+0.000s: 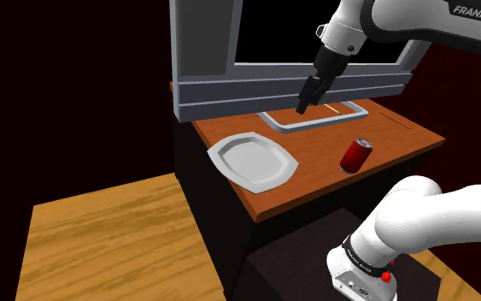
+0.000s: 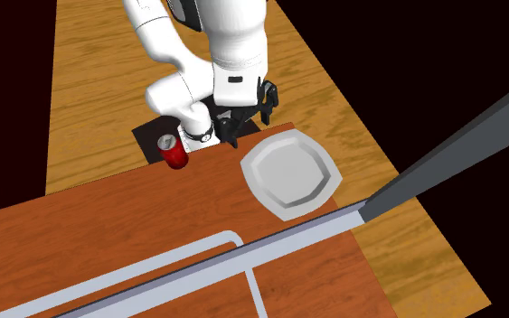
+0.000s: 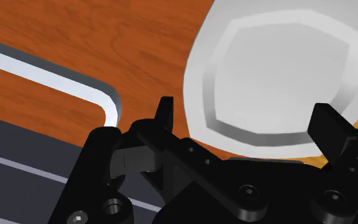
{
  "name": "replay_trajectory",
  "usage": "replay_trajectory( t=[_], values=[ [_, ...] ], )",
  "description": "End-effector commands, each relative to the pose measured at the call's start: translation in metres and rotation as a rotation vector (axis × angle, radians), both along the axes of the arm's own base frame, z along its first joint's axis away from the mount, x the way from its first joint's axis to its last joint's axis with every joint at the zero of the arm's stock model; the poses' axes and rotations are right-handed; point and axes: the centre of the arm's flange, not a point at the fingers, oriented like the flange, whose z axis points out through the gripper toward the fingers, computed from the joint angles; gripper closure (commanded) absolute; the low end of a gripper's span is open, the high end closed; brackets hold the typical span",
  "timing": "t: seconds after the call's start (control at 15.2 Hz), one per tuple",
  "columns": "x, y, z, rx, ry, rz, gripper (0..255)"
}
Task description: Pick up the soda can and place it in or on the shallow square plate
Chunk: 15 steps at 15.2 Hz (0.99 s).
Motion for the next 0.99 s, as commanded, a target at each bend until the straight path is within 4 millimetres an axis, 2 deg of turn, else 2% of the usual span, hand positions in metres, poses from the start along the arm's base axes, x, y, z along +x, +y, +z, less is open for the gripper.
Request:
replay_trajectory(
  t=[0.0, 0.92],
  values=[
    [0.000, 0.000, 0.000, 0.000, 0.000, 0.000, 0],
    [-0.107, -0.123, -0.069, -0.009, 0.078, 0.079, 0]
  ],
)
